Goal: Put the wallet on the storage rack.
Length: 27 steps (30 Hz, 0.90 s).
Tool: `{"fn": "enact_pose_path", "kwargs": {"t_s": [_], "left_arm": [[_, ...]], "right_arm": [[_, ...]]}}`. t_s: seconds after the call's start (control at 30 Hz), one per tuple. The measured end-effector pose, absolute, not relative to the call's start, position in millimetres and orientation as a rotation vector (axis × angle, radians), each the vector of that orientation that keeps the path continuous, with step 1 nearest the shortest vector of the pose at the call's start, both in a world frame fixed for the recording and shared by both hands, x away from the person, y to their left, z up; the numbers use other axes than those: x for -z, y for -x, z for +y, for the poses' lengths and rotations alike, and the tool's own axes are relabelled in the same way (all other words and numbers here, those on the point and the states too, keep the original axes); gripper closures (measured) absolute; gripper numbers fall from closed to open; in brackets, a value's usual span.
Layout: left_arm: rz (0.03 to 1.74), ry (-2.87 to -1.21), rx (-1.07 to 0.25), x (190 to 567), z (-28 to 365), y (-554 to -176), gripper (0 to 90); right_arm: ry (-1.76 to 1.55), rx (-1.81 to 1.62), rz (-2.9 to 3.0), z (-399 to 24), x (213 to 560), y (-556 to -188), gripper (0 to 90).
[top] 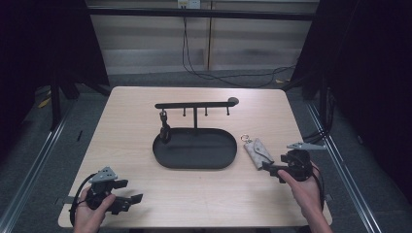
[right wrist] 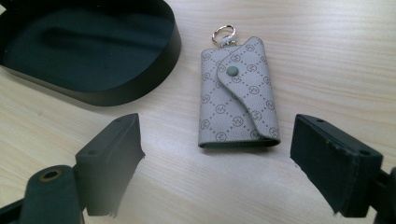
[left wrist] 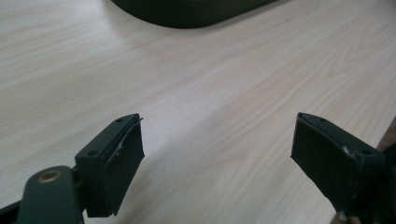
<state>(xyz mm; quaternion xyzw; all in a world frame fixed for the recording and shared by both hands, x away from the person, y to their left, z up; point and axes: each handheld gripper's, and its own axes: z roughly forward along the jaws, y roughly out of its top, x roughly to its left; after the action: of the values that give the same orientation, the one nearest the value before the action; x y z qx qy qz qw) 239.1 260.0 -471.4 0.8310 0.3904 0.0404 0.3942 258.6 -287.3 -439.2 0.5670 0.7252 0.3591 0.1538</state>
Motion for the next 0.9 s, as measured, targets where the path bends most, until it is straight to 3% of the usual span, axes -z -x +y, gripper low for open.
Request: {"fn": "enact_pose_path", "kwargs": {"t_s": [0.43,0.9], "left_arm": [[0.980,-2.107,-0.102,470.0,260.3,-237.9,16.5],[0.963,-2.113,-0.098,469.3,258.1,-236.1,16.5]], "right_arm": [[-1.685,-0.905,2.216,-281.8,440.5,-294.9,21.3],[-1.719,-0.781,2.274,-276.2,436.6,-326.2,19.0]]}}
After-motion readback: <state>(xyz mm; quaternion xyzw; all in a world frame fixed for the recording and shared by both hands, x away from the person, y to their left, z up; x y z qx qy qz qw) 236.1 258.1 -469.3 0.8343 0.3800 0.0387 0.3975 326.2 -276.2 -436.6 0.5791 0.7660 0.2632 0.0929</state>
